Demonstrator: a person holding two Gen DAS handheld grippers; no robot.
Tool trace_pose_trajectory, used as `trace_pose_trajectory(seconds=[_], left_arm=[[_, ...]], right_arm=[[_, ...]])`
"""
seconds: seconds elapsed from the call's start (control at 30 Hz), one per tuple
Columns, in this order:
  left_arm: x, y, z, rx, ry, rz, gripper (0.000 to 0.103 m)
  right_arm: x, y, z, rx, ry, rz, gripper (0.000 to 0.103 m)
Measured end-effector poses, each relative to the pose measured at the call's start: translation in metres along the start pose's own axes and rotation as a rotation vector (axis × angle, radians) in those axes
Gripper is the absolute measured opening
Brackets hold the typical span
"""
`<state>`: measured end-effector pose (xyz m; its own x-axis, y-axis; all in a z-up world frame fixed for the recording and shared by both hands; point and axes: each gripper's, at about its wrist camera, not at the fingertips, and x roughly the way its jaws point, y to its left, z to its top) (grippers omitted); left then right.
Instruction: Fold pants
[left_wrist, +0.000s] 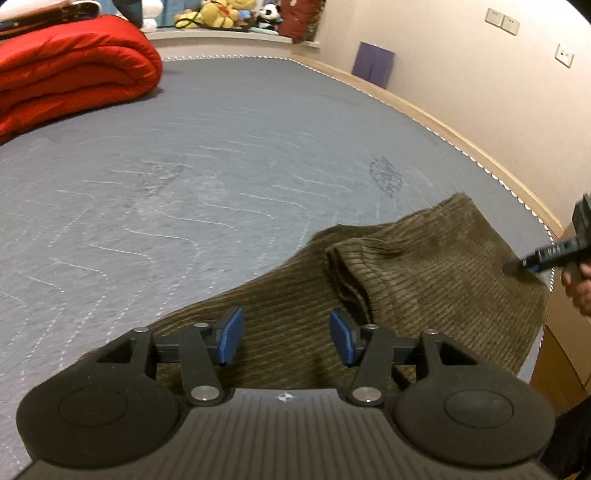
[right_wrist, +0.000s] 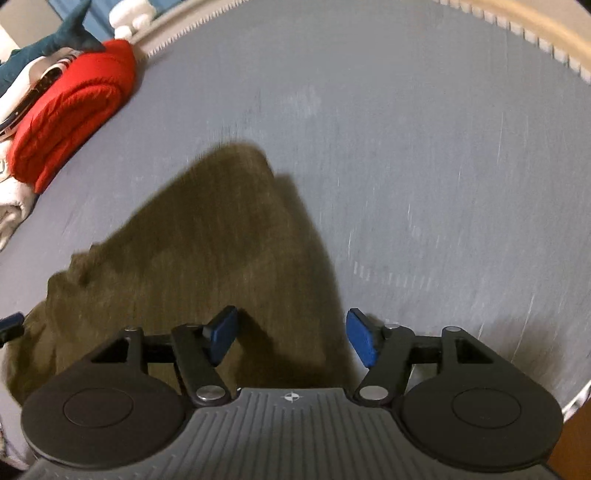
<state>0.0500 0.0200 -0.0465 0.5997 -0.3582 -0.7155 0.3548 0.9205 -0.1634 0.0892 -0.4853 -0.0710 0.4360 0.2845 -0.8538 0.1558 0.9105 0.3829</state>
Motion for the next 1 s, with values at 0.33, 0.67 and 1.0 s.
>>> trace_pose_trajectory(seconds=[0.33,0.67,1.0], left_arm=[[-0.046,0.022,0.004,-0.068,-0.114,0.09,0.063],[-0.1,0.111,-0.007,-0.336,-0.197,0.251,0.063],[-0.112,0.154,-0.012,-0.469,-0.147,0.183,0.065]], right_arm=[[-0.046,0.096,-0.004,-0.267,-0.149,-0.04,0.018],[-0.068,0.364,-0.083,-0.8,-0.27,0.144,0.019],[-0.069,0.407,-0.077,-0.708,-0.162,0.601,0.053]])
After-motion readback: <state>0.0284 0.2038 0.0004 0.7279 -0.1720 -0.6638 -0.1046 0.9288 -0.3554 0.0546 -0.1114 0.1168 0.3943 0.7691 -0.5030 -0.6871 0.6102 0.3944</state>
